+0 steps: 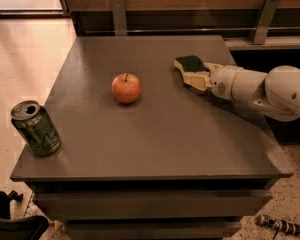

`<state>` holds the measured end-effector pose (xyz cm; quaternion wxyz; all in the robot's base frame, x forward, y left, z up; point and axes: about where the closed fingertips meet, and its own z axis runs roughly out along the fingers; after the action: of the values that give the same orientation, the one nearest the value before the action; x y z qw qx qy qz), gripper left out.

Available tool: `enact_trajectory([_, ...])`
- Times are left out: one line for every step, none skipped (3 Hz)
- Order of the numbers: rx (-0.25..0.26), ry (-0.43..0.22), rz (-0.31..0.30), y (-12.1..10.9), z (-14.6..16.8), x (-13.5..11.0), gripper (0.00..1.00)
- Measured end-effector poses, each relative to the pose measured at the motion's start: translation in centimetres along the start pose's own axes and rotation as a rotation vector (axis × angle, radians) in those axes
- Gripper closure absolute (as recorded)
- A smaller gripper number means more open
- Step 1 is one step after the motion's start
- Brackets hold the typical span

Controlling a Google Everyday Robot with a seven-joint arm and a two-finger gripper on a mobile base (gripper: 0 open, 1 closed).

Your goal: Pick sponge

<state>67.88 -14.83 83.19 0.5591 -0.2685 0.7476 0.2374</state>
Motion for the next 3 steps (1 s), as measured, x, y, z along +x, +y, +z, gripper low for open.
enact_trajectory([-0.054,0.047,-0.024,-0.4,-3.7,-3.2,1.00])
enact_trajectory([-0.139,-0.011,-0.030,-0.3,-7.4,-6.3,1.00])
enact_trajectory([-0.206,-0.072,-0.058,0.5,-10.8,-10.0,1.00])
